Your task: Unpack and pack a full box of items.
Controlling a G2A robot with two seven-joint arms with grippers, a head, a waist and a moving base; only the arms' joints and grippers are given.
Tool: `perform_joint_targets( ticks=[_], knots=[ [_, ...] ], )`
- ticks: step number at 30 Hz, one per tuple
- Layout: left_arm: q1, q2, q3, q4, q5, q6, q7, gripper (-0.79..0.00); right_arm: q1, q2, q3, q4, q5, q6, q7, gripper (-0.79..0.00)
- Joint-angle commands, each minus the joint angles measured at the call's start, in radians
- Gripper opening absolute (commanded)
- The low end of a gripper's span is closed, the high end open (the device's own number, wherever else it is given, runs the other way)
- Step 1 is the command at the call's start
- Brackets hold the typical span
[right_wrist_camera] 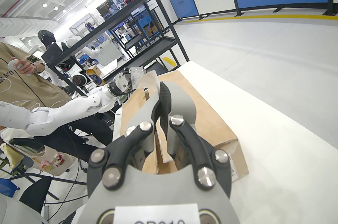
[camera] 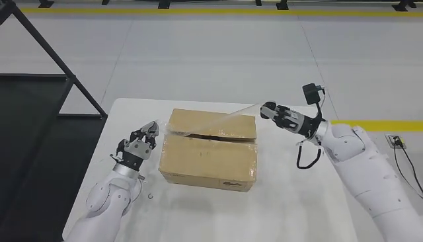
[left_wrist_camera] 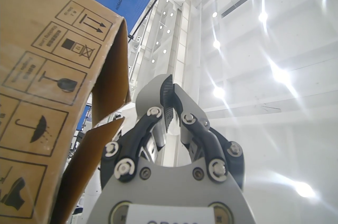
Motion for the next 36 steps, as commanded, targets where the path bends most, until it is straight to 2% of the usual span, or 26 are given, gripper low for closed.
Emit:
perform_joint_targets(
  ticks=[1,19,21,23,26,30,34,36],
  knots=[
    [0.001,-0.003,0.0,0.004,0.005,0.0,-0.001,-0.785,-0.005,0.003,0.0,0.0,-0.012,0.0,-0.016,-0.785],
    [-0.018,-0.031,0.015,0.07,0.056,-0.004,0.031,-0.785,-0.001,0.003,-0.069,0.062,-0.037,0.0,-0.084,-0.785],
    [-0.018,-0.034,0.015,0.073,0.059,0.001,0.032,-0.665,-0.001,0.003,-0.076,0.066,-0.038,0.0,-0.088,-0.785],
    [-0.017,-0.036,0.014,0.075,0.061,0.005,0.032,-0.634,-0.001,0.004,-0.081,0.069,-0.036,0.0,-0.095,-0.785],
    [-0.016,-0.039,0.011,0.077,0.064,0.013,0.032,-0.517,0.0,0.006,-0.088,0.071,-0.036,0.0,-0.1,-0.785],
    [-0.012,-0.042,0.005,0.077,0.071,0.023,0.031,-0.474,0.001,0.008,-0.095,0.073,-0.039,0.0,-0.113,-0.785],
    [-0.006,-0.045,-0.005,0.071,0.07,0.029,0.028,-0.397,0.003,0.011,-0.102,0.074,-0.041,0.0,-0.123,-0.785],
    [-0.003,-0.046,-0.011,0.066,0.072,0.03,0.027,-0.4,0.002,0.013,-0.105,0.073,-0.04,0.0,-0.13,-0.785]
  ],
)
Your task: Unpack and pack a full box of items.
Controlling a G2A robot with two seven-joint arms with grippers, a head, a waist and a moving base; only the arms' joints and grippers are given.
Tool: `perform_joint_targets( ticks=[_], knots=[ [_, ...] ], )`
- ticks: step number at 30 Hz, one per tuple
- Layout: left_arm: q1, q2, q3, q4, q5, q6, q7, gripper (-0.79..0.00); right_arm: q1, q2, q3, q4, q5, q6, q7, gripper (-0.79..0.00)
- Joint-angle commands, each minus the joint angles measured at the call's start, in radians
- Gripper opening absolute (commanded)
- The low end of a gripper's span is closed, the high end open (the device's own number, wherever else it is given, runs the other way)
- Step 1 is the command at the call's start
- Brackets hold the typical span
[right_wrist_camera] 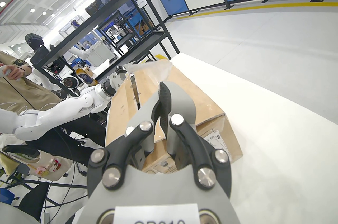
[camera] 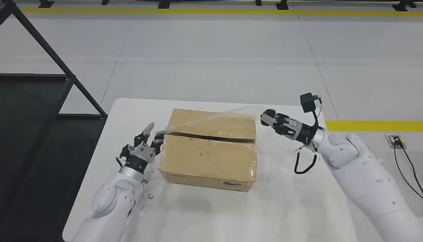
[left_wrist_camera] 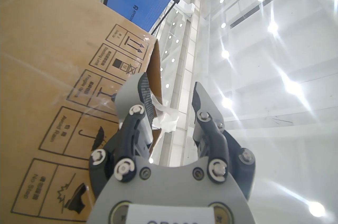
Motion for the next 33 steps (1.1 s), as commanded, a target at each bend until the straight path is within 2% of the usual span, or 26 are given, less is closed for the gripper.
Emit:
perform_joint_targets(
  ticks=[1,20,33],
  knots=[
    [0.004,-0.001,-0.007,-0.005,0.002,-0.003,0.0,-0.4,-0.001,0.002,-0.003,-0.003,0.001,0.0,-0.007,-0.785],
    [0.049,-0.01,-0.049,-0.041,0.04,0.028,-0.006,-0.369,-0.041,0.04,-0.009,-0.066,-0.016,0.0,-0.073,-0.785],
    [0.069,-0.017,-0.071,-0.055,0.059,0.034,0.003,-0.397,-0.049,0.057,-0.033,-0.064,-0.019,0.0,-0.118,-0.785]
  ],
)
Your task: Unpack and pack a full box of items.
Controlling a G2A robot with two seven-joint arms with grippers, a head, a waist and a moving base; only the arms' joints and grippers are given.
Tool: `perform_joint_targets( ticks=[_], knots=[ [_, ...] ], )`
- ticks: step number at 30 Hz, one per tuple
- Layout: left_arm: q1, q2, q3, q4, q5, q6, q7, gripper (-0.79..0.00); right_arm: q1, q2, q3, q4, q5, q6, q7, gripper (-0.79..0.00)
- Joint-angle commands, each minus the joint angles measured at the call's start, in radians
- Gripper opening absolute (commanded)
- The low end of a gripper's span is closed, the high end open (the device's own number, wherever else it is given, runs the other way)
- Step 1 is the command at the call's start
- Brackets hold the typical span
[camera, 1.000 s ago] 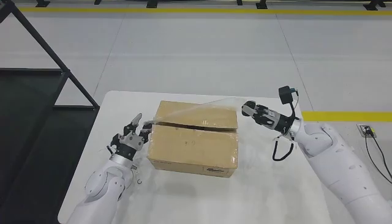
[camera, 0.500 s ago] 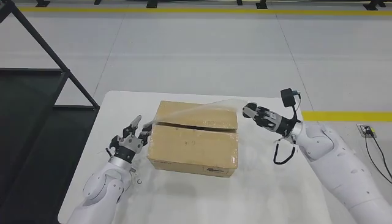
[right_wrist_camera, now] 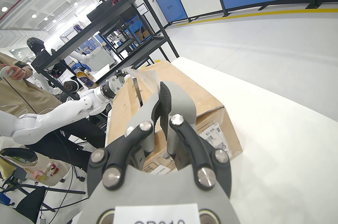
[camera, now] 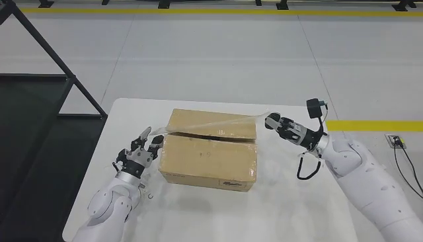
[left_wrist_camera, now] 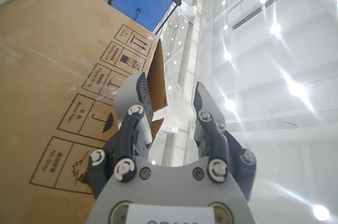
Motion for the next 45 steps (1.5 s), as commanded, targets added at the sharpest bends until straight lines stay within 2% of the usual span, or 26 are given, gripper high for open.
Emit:
perform_joint_targets(
  ticks=[1,7,12,20,24,28,33,45],
  knots=[
    [0.005,-0.001,-0.008,-0.004,0.003,-0.007,0.004,-0.397,0.002,0.002,-0.005,0.0,0.001,0.0,-0.005,-0.785],
    [0.048,0.003,-0.073,-0.058,-0.008,-0.043,0.018,-0.403,0.007,0.006,-0.023,-0.001,0.0,0.0,-0.015,-0.785],
    [0.079,0.004,-0.135,-0.143,-0.023,-0.092,0.031,-0.456,0.012,0.011,-0.036,-0.004,-0.001,0.0,-0.02,-0.785],
    [0.054,0.004,-0.142,-0.223,0.044,-0.052,0.054,-0.48,0.024,0.019,-0.056,-0.01,-0.002,0.0,-0.026,-0.785],
    [0.014,0.002,-0.097,-0.214,0.104,0.027,0.055,-0.468,0.031,0.021,-0.067,-0.011,-0.003,0.0,-0.029,-0.785],
    [-0.037,-0.004,-0.04,-0.162,0.167,0.094,0.073,-0.48,0.036,0.024,-0.077,-0.011,-0.003,0.0,-0.034,-0.785],
    [-0.07,-0.012,0.009,-0.114,0.197,0.113,0.067,-0.486,0.038,0.028,-0.088,-0.012,-0.007,0.0,-0.046,-0.785],
    [-0.073,-0.024,0.04,-0.079,0.224,0.117,0.077,-0.489,0.043,0.035,-0.115,-0.013,-0.017,0.0,-0.073,-0.785]
  ],
)
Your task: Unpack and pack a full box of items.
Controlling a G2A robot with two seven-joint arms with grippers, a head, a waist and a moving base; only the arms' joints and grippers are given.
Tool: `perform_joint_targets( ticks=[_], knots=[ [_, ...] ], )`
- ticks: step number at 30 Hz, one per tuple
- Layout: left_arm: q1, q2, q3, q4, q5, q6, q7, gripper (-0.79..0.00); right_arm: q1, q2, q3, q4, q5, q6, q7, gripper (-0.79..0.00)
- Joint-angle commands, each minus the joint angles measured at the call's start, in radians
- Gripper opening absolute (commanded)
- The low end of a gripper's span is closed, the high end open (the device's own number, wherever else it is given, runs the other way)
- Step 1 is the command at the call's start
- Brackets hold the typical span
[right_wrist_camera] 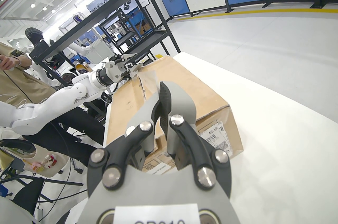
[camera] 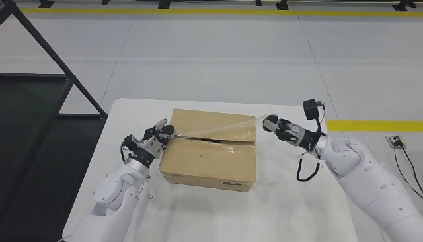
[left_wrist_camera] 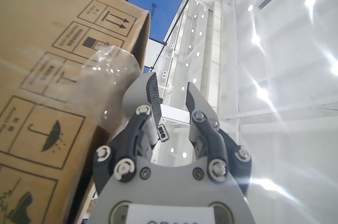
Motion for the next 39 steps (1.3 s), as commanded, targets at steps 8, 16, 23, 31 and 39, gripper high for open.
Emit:
perform_joint_targets(
  ticks=[8,16,23,31,39],
  knots=[
    [-0.007,-0.01,0.014,0.006,0.007,0.008,0.026,-0.499,0.005,0.004,-0.023,-0.001,-0.003,0.0,-0.02,-0.785],
    [-0.012,-0.015,0.022,-0.004,0.028,0.024,0.044,-0.52,0.004,0.011,-0.036,-0.003,-0.013,0.0,-0.052,-0.785],
    [-0.017,-0.02,0.025,0.002,0.047,0.044,0.053,-0.539,0.002,0.021,-0.045,-0.007,-0.023,0.0,-0.081,-0.548],
    [-0.02,-0.024,0.022,0.008,0.06,0.051,0.056,-0.566,0.005,0.034,-0.055,-0.011,-0.032,0.0,-0.102,-0.474],
    [-0.019,-0.028,0.02,0.008,0.069,0.056,0.051,-0.582,0.007,0.048,-0.062,-0.011,-0.041,0.0,-0.13,0.0]
  ],
)
